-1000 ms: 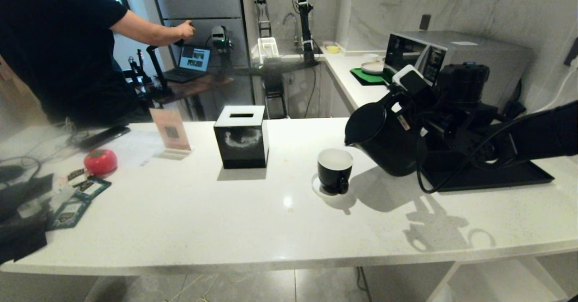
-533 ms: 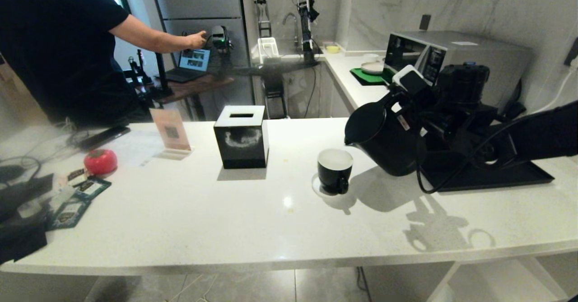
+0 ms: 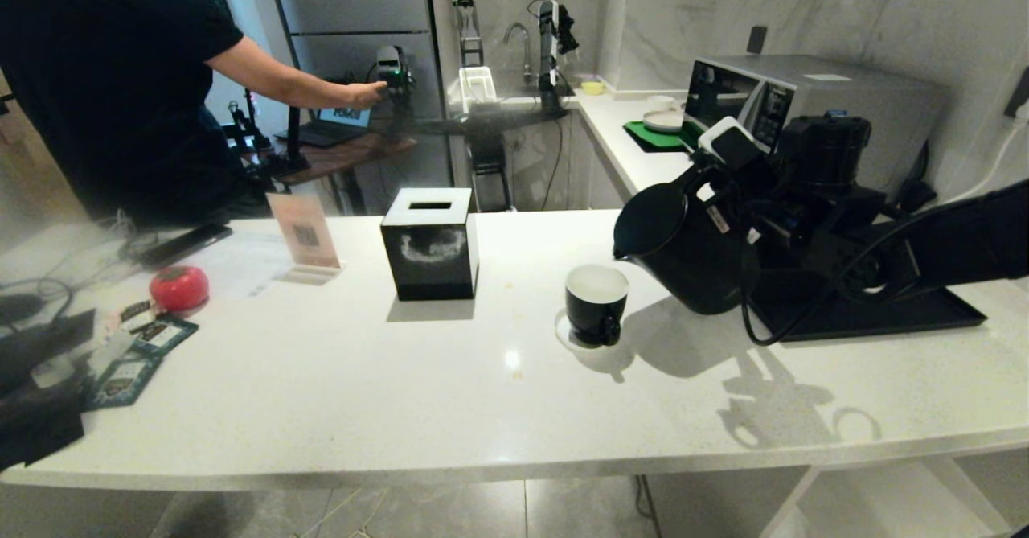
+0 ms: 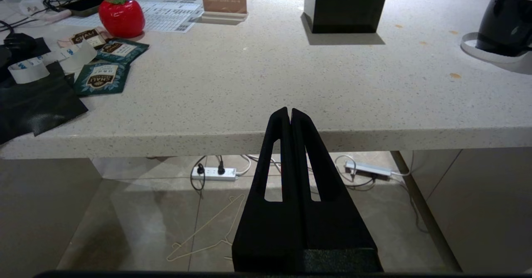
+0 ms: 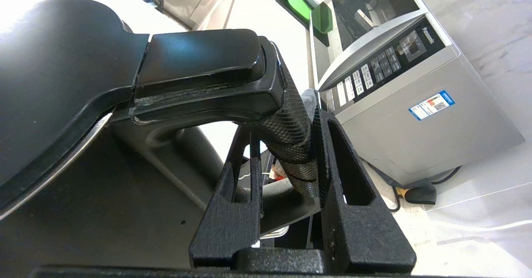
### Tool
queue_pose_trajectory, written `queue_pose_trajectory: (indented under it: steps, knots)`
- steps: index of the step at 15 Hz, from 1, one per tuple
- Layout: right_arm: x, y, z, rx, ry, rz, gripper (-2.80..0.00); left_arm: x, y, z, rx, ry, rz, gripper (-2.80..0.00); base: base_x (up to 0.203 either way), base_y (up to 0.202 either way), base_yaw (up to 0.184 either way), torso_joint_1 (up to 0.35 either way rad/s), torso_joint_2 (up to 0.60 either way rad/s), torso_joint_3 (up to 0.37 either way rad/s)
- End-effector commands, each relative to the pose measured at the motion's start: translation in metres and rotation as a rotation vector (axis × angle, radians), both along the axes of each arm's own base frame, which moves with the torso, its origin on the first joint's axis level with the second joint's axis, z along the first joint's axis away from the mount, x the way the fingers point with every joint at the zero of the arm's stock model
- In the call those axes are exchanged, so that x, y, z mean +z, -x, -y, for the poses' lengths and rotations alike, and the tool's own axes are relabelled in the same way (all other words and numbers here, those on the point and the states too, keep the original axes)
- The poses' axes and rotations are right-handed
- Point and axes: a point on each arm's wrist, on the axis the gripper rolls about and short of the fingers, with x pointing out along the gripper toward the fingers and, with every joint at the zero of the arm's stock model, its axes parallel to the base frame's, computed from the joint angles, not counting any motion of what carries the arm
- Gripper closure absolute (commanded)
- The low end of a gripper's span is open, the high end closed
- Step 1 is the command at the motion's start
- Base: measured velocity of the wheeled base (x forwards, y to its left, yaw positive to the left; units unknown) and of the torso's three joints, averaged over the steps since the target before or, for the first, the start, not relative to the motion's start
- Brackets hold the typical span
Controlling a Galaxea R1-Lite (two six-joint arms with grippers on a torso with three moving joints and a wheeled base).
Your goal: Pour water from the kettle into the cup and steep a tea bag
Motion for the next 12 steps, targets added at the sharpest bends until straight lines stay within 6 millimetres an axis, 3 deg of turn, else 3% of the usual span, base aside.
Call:
queue_pose_trajectory:
  steps: [1,12]
  knots:
    - [0.0007,0.0002,-0.0002,0.000,0.003,0.004,0.00,0.0000,0.0000,0.0000,0.000,0.000,0.000,0.00,0.000,0.000,0.000,0.000,0.00,0.000]
    - [0.0013,0.0006,-0.0004,0.000,0.002,0.006,0.00,0.0000,0.0000,0.0000,0.000,0.000,0.000,0.00,0.000,0.000,0.000,0.000,0.00,0.000]
